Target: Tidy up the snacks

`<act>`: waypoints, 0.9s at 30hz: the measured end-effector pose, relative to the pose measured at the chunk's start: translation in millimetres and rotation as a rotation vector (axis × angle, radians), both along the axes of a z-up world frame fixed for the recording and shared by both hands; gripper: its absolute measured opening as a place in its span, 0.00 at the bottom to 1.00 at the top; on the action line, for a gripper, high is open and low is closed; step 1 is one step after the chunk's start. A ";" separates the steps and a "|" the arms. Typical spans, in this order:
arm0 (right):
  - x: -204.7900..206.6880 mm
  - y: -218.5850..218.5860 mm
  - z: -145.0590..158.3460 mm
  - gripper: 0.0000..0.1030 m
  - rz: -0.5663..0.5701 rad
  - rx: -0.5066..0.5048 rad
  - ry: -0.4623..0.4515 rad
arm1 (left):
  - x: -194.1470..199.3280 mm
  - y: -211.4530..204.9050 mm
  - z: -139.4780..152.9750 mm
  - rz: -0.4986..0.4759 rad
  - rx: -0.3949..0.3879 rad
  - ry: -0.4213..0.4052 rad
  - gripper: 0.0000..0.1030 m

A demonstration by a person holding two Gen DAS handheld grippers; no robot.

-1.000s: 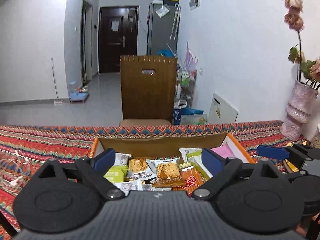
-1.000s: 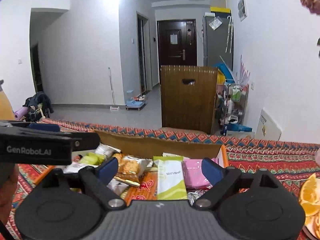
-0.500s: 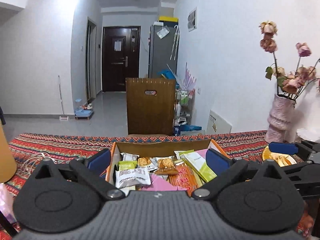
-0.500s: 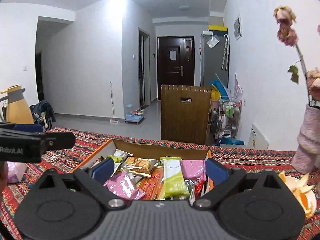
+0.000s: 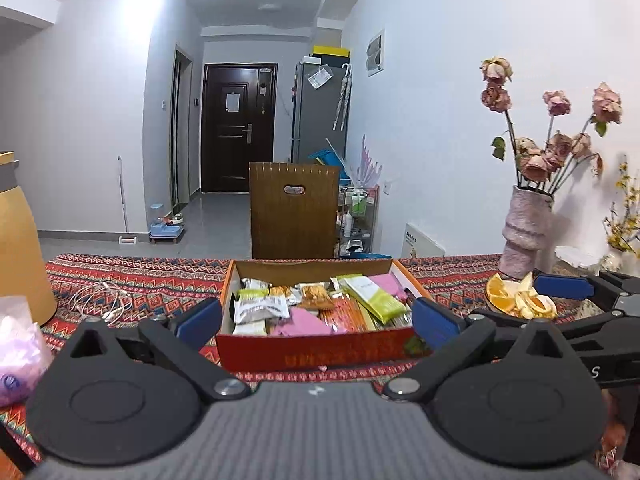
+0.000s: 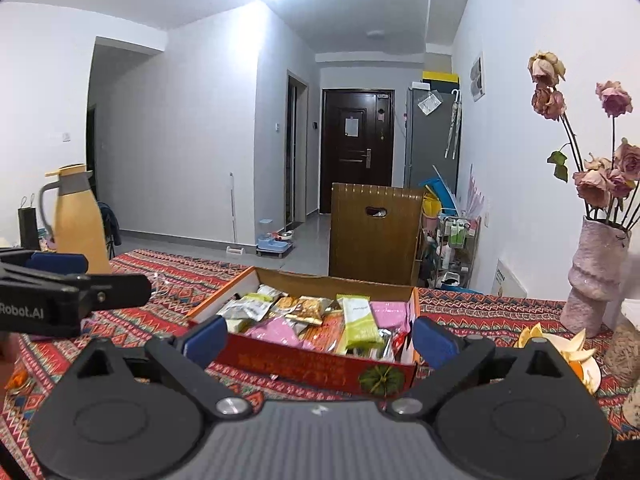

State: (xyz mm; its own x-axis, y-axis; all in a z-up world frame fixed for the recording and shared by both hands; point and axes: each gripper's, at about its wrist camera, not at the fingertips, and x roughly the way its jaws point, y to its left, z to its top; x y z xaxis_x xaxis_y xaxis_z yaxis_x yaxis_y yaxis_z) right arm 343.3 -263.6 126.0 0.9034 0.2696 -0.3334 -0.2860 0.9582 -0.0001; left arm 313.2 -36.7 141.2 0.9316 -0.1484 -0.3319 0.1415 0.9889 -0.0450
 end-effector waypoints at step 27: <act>-182.1 -4.0 -50.7 1.00 0.000 0.005 -0.014 | -188.9 20.6 -51.7 0.017 -0.001 -0.017 1.00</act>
State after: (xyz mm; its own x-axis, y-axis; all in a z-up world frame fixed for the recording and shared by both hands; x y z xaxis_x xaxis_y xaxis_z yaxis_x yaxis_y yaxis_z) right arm 161.2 -267.6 75.3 0.9079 0.2715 -0.3193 -0.2863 0.9581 0.0004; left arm 124.3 -16.1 89.4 0.9395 -0.1323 -0.3159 0.1250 0.9912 -0.0435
